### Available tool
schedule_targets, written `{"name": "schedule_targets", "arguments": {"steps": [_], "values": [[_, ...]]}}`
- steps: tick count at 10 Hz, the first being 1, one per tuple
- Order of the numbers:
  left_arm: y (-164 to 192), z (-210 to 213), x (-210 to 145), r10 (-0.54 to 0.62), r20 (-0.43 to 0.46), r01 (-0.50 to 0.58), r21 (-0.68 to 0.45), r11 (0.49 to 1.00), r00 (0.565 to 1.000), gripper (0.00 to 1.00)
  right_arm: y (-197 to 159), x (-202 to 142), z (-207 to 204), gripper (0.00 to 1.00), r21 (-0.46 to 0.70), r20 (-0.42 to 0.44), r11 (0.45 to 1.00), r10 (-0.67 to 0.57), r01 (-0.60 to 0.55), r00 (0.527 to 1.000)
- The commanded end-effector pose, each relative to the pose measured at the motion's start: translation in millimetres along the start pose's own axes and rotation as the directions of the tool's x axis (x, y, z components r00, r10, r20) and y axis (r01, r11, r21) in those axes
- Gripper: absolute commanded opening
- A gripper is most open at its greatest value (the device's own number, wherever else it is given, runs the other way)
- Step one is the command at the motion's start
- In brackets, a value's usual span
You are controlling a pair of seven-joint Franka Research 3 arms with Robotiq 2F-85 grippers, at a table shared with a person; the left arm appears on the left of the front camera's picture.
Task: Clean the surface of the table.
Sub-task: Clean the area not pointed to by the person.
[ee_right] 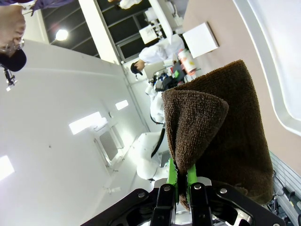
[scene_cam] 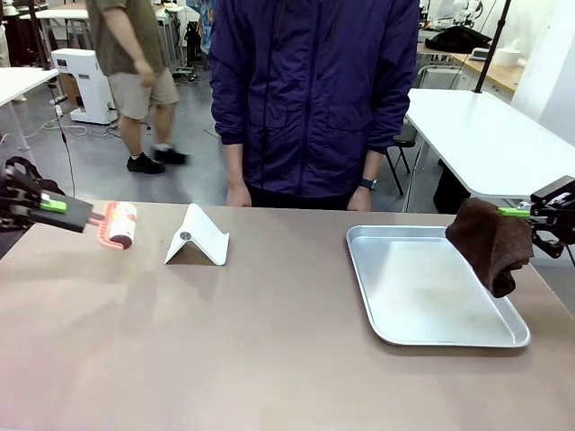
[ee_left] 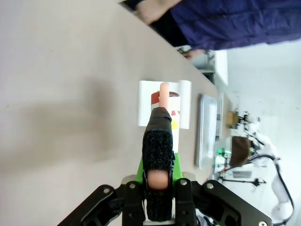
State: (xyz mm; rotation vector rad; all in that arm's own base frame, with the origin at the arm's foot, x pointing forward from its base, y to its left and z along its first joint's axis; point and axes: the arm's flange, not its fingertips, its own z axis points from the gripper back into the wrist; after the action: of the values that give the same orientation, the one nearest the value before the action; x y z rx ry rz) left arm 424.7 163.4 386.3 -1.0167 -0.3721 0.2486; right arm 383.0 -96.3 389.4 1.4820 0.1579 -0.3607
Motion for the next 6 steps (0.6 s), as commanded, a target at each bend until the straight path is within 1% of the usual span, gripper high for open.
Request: {"name": "schedule_targets", "arguments": {"steps": [1, 2, 5, 6], "values": [[-11, 37, -40, -0.086, 0.059, 0.092, -0.109, 0.990, 0.995, 0.22, 6, 1, -2, 0.09, 0.012, 0.001, 1.000, 0.009, -0.009, 1.000], [-8, 51, -53, -0.092, 0.028, 0.095, -0.142, 0.985, 0.995, 0.22, 6, 1, -2, 0.09, 0.012, 0.001, 1.000, 0.009, -0.009, 1.000], [21, 81, -83, -0.080, 0.021, 0.083, -0.194, 0.978, 0.997, 0.22, 6, 1, -2, 0.09, 0.012, 0.001, 1.000, 0.009, -0.009, 1.000], [31, 90, -90, -0.077, -0.009, 0.072, -0.229, 0.971, 0.997, 0.22, 6, 1, -2, 0.09, 0.012, 0.001, 1.000, 0.009, -0.009, 1.000]]}}
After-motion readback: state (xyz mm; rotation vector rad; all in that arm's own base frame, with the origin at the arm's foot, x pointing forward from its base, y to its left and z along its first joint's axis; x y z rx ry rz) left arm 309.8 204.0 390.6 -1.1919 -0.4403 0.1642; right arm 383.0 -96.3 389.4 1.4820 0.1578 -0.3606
